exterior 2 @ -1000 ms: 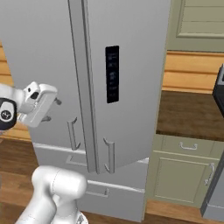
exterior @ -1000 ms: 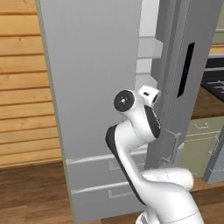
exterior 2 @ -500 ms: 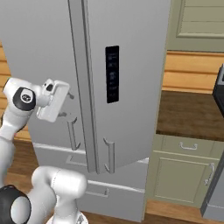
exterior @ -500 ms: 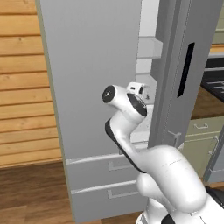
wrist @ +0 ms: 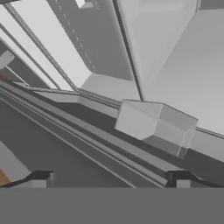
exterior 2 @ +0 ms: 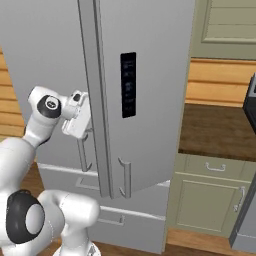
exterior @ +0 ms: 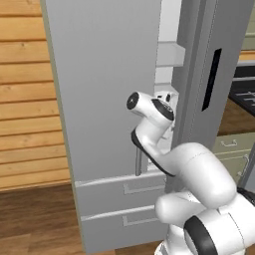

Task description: Take the strawberry from the fridge and place it on top of the pancake, located on the dining counter.

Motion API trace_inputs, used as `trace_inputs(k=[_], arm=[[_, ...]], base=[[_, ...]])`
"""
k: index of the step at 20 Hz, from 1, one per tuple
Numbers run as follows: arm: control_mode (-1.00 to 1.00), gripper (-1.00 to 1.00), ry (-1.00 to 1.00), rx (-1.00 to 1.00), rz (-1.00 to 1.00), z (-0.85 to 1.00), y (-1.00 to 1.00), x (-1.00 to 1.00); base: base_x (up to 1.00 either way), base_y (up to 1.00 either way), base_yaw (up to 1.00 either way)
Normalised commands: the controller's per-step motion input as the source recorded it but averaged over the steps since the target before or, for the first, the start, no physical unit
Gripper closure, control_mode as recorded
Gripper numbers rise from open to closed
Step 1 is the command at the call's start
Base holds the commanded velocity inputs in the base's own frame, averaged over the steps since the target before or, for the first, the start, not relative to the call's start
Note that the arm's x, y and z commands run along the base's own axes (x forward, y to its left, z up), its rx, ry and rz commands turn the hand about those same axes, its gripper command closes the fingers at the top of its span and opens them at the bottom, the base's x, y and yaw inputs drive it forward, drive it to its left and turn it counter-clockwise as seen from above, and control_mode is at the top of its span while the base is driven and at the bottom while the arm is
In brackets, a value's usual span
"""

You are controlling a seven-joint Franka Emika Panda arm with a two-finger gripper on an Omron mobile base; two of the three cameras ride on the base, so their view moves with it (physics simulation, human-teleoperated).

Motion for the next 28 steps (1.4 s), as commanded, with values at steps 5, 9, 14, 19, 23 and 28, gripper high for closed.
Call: trace_inputs(k=[5, 9, 14, 19, 23, 28], arm=[[-1.00, -1.00, 0.03, 0.00, -0.13, 0.00, -0.50, -0.54], [-1.00, -1.00, 0.00, 0.00, -0.22, 0.00, -0.81, -0.98], [-1.00, -1.00, 0.00, 0.00, -0.17, 0.00, -0.99, -0.69], [-1.00, -1.00, 0.00, 0.00, -0.11, 0.00, -0.99, -0.27], [-1.00, -1.00, 0.00, 0.00, -0.08, 0.00, -0.94, -0.02], [-1.00, -1.00, -0.01, 0.00, -0.04, 0.00, -0.63, 0.00]], base=[[0.00, 0.00, 0.00], [0.00, 0.00, 0.00], [0.00, 0.00, 0.00], [0.00, 0.00, 0.00], [0.00, 0.00, 0.00], [0.00, 0.00, 0.00]])
